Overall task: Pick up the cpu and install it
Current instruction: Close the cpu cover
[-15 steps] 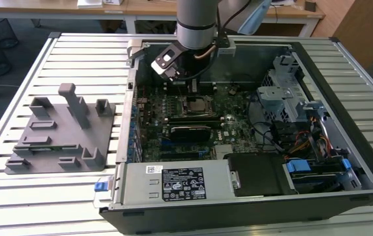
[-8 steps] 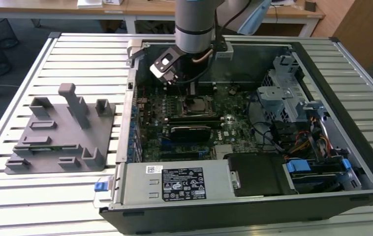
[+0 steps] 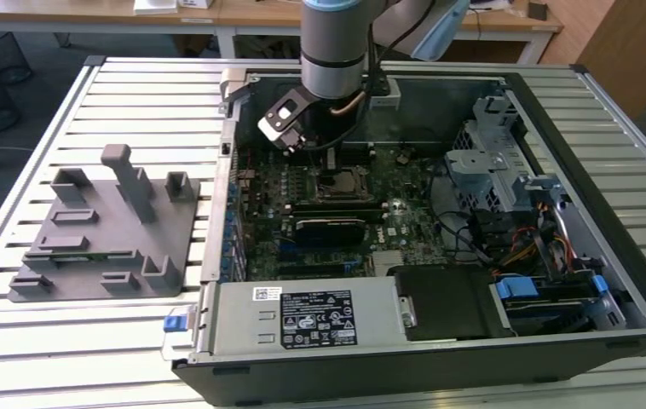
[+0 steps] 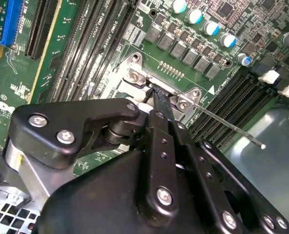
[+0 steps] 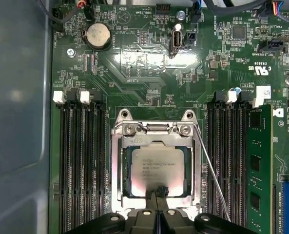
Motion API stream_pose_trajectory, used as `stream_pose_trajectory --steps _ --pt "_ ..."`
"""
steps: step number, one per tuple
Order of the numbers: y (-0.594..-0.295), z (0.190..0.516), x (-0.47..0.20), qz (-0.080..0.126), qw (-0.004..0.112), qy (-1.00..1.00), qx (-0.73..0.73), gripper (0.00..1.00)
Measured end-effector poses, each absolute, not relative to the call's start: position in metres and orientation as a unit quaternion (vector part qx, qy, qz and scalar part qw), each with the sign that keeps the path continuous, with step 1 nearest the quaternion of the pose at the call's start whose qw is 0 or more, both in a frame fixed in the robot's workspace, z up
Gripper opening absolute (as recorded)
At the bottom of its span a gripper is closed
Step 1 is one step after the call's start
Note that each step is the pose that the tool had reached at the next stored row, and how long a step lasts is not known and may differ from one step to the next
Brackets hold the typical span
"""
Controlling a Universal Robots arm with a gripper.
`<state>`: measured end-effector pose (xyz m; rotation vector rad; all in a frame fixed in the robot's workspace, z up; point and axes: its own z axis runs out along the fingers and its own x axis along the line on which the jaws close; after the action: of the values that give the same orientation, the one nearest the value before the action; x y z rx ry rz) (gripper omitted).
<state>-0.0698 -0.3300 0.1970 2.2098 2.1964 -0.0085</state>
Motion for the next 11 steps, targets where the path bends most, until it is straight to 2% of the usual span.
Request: stream_pose_trajectory --steps 11 --pt "-0.330 0.213 -0.070 -0.002 0.013 0.705 0.709 0.11"
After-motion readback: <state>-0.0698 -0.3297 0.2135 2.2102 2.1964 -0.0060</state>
